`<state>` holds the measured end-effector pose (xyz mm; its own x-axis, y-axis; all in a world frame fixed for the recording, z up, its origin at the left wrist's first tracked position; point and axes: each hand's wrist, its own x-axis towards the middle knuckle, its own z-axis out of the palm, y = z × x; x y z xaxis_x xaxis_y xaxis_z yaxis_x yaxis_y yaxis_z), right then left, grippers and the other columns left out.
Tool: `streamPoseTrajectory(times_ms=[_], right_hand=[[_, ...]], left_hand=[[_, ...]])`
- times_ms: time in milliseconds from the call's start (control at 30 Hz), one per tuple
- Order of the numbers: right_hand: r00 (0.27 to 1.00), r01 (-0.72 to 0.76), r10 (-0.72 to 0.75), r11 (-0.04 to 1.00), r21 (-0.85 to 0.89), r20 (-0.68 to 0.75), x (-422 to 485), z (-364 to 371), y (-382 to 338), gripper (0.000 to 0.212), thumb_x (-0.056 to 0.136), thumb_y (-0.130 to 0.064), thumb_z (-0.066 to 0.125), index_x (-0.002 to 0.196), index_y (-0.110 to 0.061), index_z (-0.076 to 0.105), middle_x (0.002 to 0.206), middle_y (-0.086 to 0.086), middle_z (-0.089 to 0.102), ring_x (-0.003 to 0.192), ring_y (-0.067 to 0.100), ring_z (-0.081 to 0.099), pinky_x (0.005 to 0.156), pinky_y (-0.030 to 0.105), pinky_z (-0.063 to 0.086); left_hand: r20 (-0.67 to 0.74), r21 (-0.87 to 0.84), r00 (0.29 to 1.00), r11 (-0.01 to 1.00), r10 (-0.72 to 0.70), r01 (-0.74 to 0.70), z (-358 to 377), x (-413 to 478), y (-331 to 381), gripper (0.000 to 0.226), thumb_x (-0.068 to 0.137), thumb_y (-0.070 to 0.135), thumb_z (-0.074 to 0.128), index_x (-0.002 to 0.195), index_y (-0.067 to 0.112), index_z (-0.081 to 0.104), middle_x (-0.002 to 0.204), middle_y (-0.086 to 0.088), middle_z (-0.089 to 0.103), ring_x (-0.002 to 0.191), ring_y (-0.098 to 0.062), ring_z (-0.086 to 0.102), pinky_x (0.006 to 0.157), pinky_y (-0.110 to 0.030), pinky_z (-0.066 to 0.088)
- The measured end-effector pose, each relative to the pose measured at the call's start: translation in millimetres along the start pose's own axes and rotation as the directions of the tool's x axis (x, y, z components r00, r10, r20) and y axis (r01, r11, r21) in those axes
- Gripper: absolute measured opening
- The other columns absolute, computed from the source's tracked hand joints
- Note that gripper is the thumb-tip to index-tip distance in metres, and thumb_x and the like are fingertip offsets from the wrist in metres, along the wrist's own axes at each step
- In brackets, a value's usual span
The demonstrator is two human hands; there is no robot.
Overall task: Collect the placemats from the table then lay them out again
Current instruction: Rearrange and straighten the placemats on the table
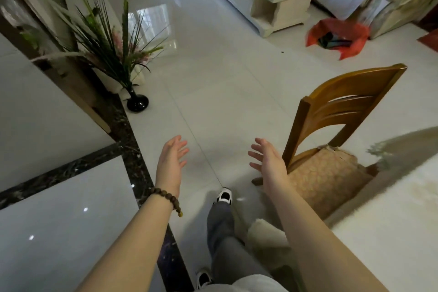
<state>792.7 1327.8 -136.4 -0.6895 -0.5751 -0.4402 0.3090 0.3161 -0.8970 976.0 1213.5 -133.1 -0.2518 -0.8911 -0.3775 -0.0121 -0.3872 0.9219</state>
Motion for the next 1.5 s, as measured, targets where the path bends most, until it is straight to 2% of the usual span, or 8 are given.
streamPoseTrajectory(times_ms=[167, 367, 533, 700, 833, 1033, 1167, 1500], right_hand=[[1.000, 0.014, -0.014, 0.999, 0.045, -0.004, 94, 25, -36, 0.040, 0.101, -0.040, 0.035, 0.128, -0.017, 0.053, 0.116, 0.000, 0.059, 0.106, 0.015, 0.060, 0.082, 0.031, 0.051], [0.998, 0.024, -0.018, 0.995, 0.099, -0.058, 207, 29, -109, 0.036, 0.101, -0.036, 0.036, 0.123, -0.016, 0.055, 0.117, 0.004, 0.060, 0.107, 0.019, 0.060, 0.088, 0.037, 0.050], [0.991, 0.029, -0.006, 0.986, 0.162, -0.137, 278, 11, -158, 0.033, 0.100, -0.034, 0.040, 0.121, -0.015, 0.058, 0.114, 0.004, 0.061, 0.104, 0.019, 0.062, 0.088, 0.041, 0.050], [0.967, 0.032, 0.026, 0.974, 0.223, -0.253, 337, -17, -183, 0.028, 0.100, -0.032, 0.041, 0.116, -0.017, 0.058, 0.110, 0.003, 0.062, 0.100, 0.019, 0.063, 0.088, 0.042, 0.050], [0.931, 0.036, 0.067, 0.962, 0.271, -0.360, 392, -44, -194, 0.029, 0.100, -0.033, 0.040, 0.115, -0.017, 0.059, 0.110, 0.004, 0.062, 0.101, 0.019, 0.062, 0.086, 0.041, 0.050], [0.840, 0.054, 0.142, 0.939, 0.340, -0.524, 483, -82, -219, 0.028, 0.099, -0.033, 0.041, 0.114, -0.018, 0.059, 0.113, 0.006, 0.062, 0.099, 0.018, 0.062, 0.084, 0.040, 0.050], [0.758, 0.088, 0.188, 0.920, 0.383, -0.625, 531, -111, -248, 0.030, 0.100, -0.034, 0.039, 0.116, -0.016, 0.057, 0.118, 0.009, 0.060, 0.102, 0.022, 0.061, 0.084, 0.040, 0.050], [0.530, 0.182, 0.347, 0.844, 0.504, -0.774, 580, -208, -271, 0.033, 0.100, -0.036, 0.037, 0.120, -0.016, 0.055, 0.122, 0.008, 0.058, 0.109, 0.024, 0.059, 0.091, 0.043, 0.049]], left_hand=[[0.032, 0.045, 0.999, 0.999, 0.010, -0.011, 41, 94, 23, 0.030, 0.100, 0.038, 0.037, 0.123, 0.025, 0.051, 0.122, 0.002, 0.059, 0.113, -0.014, 0.056, 0.092, -0.033, 0.044], [0.104, 0.073, 0.994, 0.997, 0.008, -0.015, 132, 204, 77, 0.026, 0.099, 0.035, 0.040, 0.118, 0.025, 0.055, 0.120, 0.002, 0.061, 0.112, -0.014, 0.057, 0.090, -0.033, 0.044], [0.187, 0.092, 0.982, 0.995, 0.015, -0.033, 202, 269, 110, 0.021, 0.098, 0.036, 0.041, 0.111, 0.031, 0.058, 0.120, 0.003, 0.062, 0.111, -0.012, 0.057, 0.092, -0.035, 0.045], [0.277, 0.161, 0.961, 0.986, -0.014, -0.032, 270, 331, 127, 0.028, 0.099, 0.036, 0.039, 0.119, 0.026, 0.055, 0.122, 0.001, 0.060, 0.113, -0.014, 0.057, 0.091, -0.034, 0.045], [0.380, 0.187, 0.924, 0.982, -0.049, -0.025, 337, 386, 133, 0.024, 0.099, 0.034, 0.040, 0.116, 0.028, 0.056, 0.119, 0.003, 0.061, 0.112, -0.014, 0.057, 0.090, -0.035, 0.045], [0.516, 0.248, 0.847, 0.969, -0.128, -0.004, 448, 479, 146, 0.023, 0.098, 0.036, 0.042, 0.113, 0.029, 0.057, 0.120, 0.001, 0.061, 0.114, -0.016, 0.057, 0.093, -0.037, 0.044], [0.586, 0.290, 0.795, 0.957, -0.154, -0.029, 519, 529, 170, 0.029, 0.097, 0.036, 0.043, 0.120, 0.024, 0.056, 0.120, 0.001, 0.061, 0.114, -0.016, 0.057, 0.090, -0.036, 0.045], [0.747, 0.379, 0.612, 0.923, -0.258, -0.073, 698, 566, 170, 0.028, 0.099, 0.037, 0.041, 0.120, 0.025, 0.054, 0.119, 0.001, 0.060, 0.112, -0.015, 0.057, 0.092, -0.035, 0.045]])
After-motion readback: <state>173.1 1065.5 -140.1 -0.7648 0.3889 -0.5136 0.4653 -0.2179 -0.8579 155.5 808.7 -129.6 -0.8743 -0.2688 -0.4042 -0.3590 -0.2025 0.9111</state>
